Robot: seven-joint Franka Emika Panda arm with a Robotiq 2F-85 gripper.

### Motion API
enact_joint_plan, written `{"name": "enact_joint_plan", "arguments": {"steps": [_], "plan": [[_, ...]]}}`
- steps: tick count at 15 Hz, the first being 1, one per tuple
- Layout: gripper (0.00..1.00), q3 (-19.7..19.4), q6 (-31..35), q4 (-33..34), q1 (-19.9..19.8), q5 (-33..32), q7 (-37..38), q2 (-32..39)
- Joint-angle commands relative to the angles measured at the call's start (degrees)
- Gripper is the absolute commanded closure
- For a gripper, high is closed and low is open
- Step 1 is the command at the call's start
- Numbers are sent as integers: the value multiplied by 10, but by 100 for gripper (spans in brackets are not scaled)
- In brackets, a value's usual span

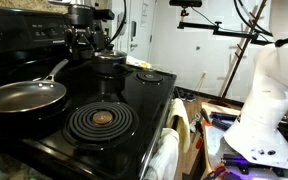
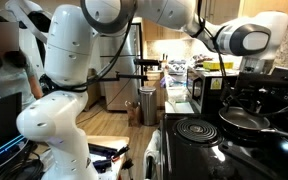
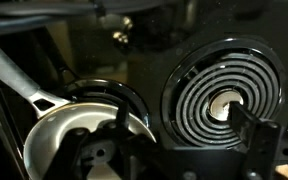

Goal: Move the pan to the back left plate

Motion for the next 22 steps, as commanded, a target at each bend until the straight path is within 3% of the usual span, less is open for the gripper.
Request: {"name": "enact_joint_plan", "arguments": {"steps": [1, 4, 6, 10, 17, 22], "plan": [[0, 17, -2, 2, -14, -6, 4, 3], [0, 18, -2, 0, -15, -6, 5, 3], [0, 21, 42, 7, -17, -9, -13, 16], [0, 23, 55, 63, -21, -28, -42, 69], [0, 15, 3, 197, -17, -106, -110, 168], [0, 17, 14, 255, -15, -116, -116, 205]]}}
